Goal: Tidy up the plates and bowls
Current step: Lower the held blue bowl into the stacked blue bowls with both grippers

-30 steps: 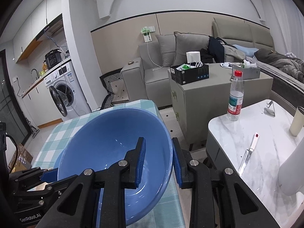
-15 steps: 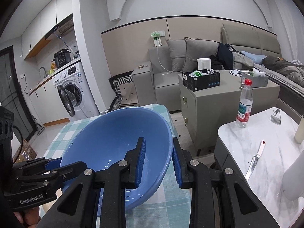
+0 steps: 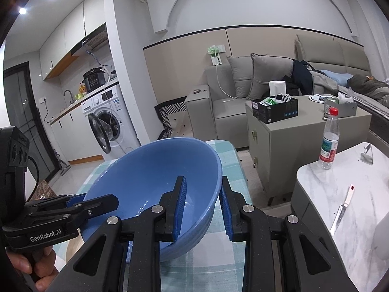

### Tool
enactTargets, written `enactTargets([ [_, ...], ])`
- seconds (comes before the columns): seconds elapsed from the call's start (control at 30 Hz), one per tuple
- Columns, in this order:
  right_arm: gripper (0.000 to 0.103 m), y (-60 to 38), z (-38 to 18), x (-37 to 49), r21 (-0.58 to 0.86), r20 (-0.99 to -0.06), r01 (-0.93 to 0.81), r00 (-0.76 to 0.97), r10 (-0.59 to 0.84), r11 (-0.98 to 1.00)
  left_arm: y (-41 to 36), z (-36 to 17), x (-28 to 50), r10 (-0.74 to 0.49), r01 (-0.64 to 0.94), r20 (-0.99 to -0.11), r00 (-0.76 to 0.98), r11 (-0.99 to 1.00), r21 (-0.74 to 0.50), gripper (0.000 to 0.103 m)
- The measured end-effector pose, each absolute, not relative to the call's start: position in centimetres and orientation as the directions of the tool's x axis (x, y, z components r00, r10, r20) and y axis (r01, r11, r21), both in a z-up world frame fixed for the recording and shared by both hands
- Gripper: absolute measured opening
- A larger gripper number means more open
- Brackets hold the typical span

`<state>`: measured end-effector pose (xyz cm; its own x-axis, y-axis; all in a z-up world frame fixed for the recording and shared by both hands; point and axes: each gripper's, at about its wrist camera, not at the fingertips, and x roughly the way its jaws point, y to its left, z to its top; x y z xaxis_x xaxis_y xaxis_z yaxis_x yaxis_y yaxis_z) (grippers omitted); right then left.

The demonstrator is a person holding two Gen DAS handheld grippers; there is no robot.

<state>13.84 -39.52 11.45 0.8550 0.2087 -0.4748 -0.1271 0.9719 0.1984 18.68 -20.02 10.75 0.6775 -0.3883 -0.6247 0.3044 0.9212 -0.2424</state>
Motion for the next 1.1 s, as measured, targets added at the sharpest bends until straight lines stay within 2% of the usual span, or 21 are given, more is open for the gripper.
enactTargets([
  [1.1,0.028,-32.8,7.4,17.3,0.171,-0.553,-0.205,0.79,0.266,0.964,-14.1,7.2,20.1,-0.311,0.162,-0.664,0.681,0.947,-0.278,0.036],
])
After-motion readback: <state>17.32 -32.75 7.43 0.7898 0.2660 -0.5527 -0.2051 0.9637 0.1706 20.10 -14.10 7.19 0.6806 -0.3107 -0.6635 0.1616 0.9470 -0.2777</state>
